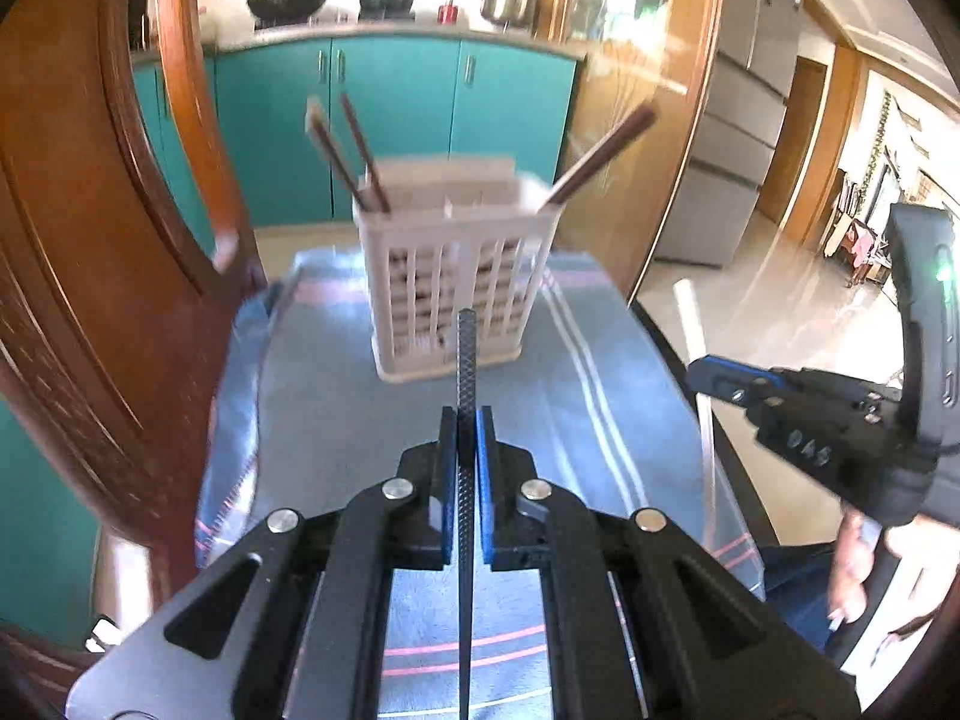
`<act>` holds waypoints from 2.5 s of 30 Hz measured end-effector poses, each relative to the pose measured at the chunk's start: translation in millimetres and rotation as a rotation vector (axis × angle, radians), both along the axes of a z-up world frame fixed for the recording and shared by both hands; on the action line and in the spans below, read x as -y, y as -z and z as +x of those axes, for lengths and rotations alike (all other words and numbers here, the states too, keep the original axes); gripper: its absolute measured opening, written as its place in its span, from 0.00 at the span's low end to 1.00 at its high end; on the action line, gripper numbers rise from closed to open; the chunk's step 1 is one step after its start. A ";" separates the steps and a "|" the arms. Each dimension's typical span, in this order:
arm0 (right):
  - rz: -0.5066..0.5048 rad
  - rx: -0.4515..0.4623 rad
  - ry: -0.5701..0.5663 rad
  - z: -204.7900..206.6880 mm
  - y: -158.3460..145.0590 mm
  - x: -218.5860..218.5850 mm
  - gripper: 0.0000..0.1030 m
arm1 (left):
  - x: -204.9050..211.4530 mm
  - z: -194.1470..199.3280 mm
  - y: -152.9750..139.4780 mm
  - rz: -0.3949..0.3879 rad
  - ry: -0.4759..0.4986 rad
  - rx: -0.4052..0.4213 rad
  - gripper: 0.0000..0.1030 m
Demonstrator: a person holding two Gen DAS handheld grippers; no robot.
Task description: Organize utensils
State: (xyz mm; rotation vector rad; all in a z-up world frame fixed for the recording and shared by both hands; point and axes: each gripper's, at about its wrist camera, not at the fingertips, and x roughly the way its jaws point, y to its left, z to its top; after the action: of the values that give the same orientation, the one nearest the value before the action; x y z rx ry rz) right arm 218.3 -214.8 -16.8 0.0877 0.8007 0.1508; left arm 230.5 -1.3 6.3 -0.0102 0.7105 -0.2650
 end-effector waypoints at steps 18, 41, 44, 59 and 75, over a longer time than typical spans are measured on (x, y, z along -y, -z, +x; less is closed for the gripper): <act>0.229 0.392 0.017 54.4 -171.3 30.7 0.06 | -8.9 60.5 -204.1 -0.062 -0.056 0.340 0.07; 0.149 0.372 0.045 42.0 -99.0 26.0 0.51 | -1.4 59.5 -112.4 0.009 -0.167 0.355 0.39; 0.149 0.437 0.048 -2.2 -108.8 39.5 0.67 | 0.6 19.8 -109.5 0.027 -0.142 0.383 0.66; -0.152 0.351 0.061 -164.4 -60.1 38.8 0.97 | -4.6 -159.3 -55.2 0.108 -0.214 0.337 0.96; -0.228 0.411 0.012 -209.7 -70.8 3.7 0.97 | -31.9 -213.5 -60.6 0.073 -0.270 0.359 0.97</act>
State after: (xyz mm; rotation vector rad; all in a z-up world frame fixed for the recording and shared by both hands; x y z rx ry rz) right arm 8.6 -218.5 54.1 -0.1509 0.4032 0.0619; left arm 17.0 30.6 66.8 0.0104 0.3553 0.0202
